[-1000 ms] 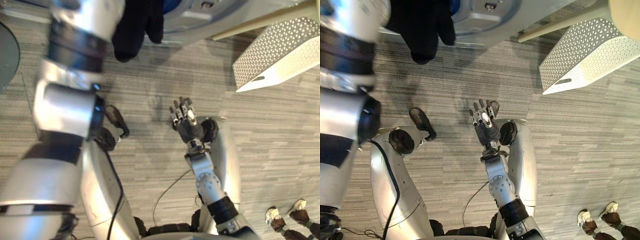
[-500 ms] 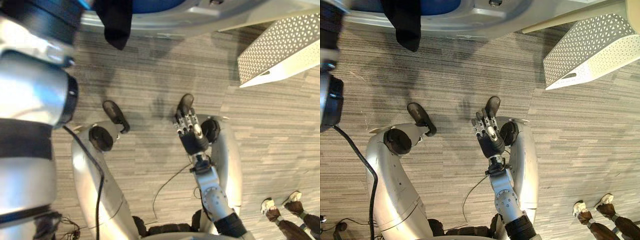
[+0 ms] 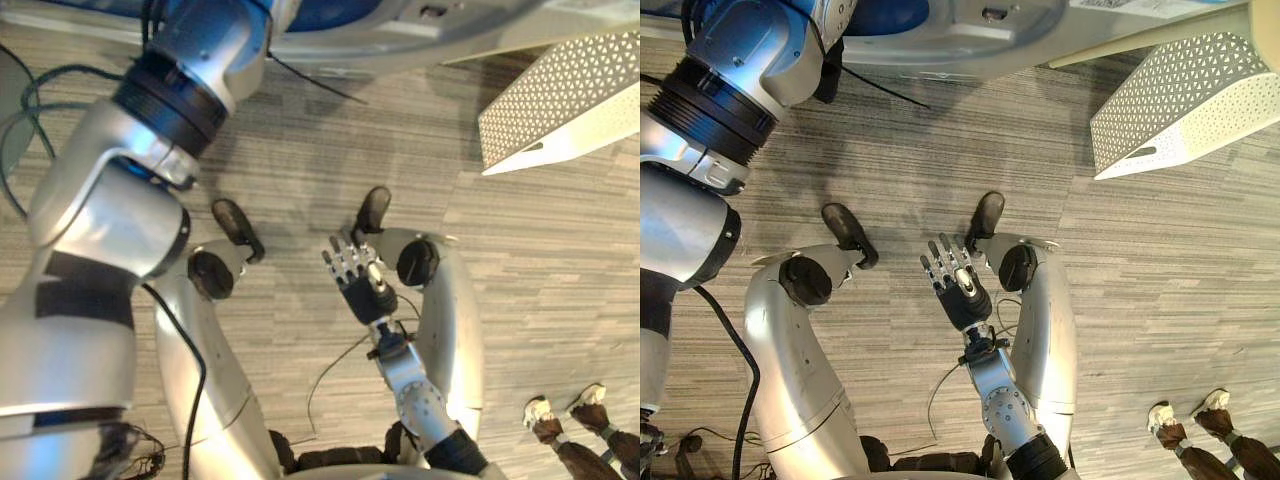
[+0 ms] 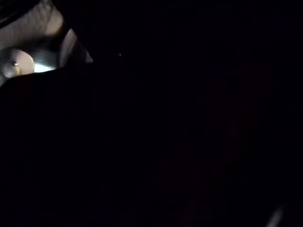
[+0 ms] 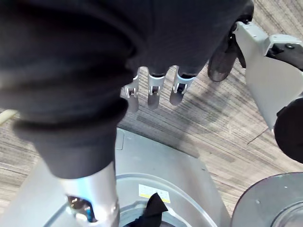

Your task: Pick up the laundry basket with both hands and put the clothes into the washing machine.

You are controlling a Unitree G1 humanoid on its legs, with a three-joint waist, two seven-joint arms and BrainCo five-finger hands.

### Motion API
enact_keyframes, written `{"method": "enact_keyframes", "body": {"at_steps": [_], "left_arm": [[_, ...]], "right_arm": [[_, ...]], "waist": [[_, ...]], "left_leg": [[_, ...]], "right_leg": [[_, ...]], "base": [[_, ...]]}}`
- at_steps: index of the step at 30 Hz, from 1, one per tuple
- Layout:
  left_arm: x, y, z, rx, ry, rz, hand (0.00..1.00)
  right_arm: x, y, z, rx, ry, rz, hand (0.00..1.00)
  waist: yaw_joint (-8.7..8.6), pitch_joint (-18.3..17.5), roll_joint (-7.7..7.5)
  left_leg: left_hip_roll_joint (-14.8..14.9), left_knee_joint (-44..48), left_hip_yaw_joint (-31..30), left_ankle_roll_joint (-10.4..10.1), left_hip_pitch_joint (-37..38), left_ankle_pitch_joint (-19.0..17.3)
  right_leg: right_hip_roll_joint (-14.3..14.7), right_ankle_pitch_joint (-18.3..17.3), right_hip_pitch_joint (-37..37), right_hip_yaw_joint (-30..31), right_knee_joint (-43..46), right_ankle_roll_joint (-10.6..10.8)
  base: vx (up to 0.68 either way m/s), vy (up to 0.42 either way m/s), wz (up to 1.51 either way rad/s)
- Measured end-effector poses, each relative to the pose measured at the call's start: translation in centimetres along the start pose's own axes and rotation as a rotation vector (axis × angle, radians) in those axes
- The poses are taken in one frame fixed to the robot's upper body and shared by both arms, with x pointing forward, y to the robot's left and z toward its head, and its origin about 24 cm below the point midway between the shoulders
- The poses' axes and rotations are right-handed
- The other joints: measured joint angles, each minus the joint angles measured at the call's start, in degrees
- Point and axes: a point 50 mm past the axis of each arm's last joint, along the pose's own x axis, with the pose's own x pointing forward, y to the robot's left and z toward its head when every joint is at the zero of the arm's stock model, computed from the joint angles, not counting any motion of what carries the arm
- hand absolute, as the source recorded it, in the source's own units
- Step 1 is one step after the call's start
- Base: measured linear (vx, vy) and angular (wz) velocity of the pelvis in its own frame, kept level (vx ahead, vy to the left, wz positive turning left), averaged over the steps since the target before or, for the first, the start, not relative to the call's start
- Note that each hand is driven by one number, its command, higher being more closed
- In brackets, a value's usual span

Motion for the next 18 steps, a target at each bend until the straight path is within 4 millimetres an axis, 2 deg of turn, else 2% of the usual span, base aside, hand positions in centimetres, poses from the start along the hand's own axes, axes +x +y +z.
{"method": "enact_keyframes", "body": {"at_steps": [3,7,11,13,15,18], "left_arm": [[-1.1,-1.4,-0.2,-0.052,0.049,-0.018,0.0],[-1.9,-2.2,-1.0,-0.142,0.155,-0.026,0.0],[-2.9,-2.9,-2.3,-0.408,0.318,-0.041,0.0],[-5.1,-3.8,-2.7,-0.577,0.372,-0.051,0.0],[-7.1,-4.9,-1.6,-0.639,0.362,-0.079,0.0],[-10.7,-7.3,0.0,-0.599,0.376,-0.123,0.0]], "right_arm": [[-0.2,-0.7,-0.2,-0.005,0.015,-0.03,0.0],[-0.1,-1.3,-0.2,-0.026,0.019,-0.053,0.0],[-0.1,-1.8,0.8,-0.035,-0.032,-0.091,0.0],[-0.1,-2.3,1.3,-0.06,-0.046,-0.125,0.0],[-0.2,-2.9,1.4,-0.08,-0.041,-0.147,0.0],[0.0,-3.6,1.7,-0.11,-0.03,-0.173,0.0]], "waist": [[0.43,0.0,0.07],[0.75,0.0,0.13],[0.79,0.0,0.13],[1.06,0.0,0.14],[1.81,0.0,0.14],[2.54,0.0,0.14]], "left_leg": [[-0.4,-2.8,0.7,-0.2,2.2,1.2],[-0.5,-5.1,1.0,-0.2,4.4,2.0],[-1.3,-8.5,1.6,-0.3,6.6,3.6],[-1.7,-11.0,1.7,-0.8,8.5,4.8],[-2.2,-12.9,1.8,-1.3,10.2,5.8],[-2.9,-16.4,1.7,-1.7,12.7,7.5]], "right_leg": [[0.2,1.0,2.1,-0.5,-2.6,-0.1],[0.8,1.9,4.5,-1.0,-5.3,0.2],[1.0,3.0,6.7,-1.6,-8.3,0.0],[1.0,3.3,8.4,-2.2,-10.0,-0.2],[1.1,3.4,9.9,-2.6,-11.2,-0.4],[1.1,3.9,12.7,-3.9,-13.5,-0.8]], "base": [[-0.01,-0.007,0.05],[-0.03,0.005,-0.01],[-0.03,0.007,0.07],[-0.04,-0.009,0.16],[-0.05,-0.021,0.18],[-0.04,-0.016,0.2]]}}
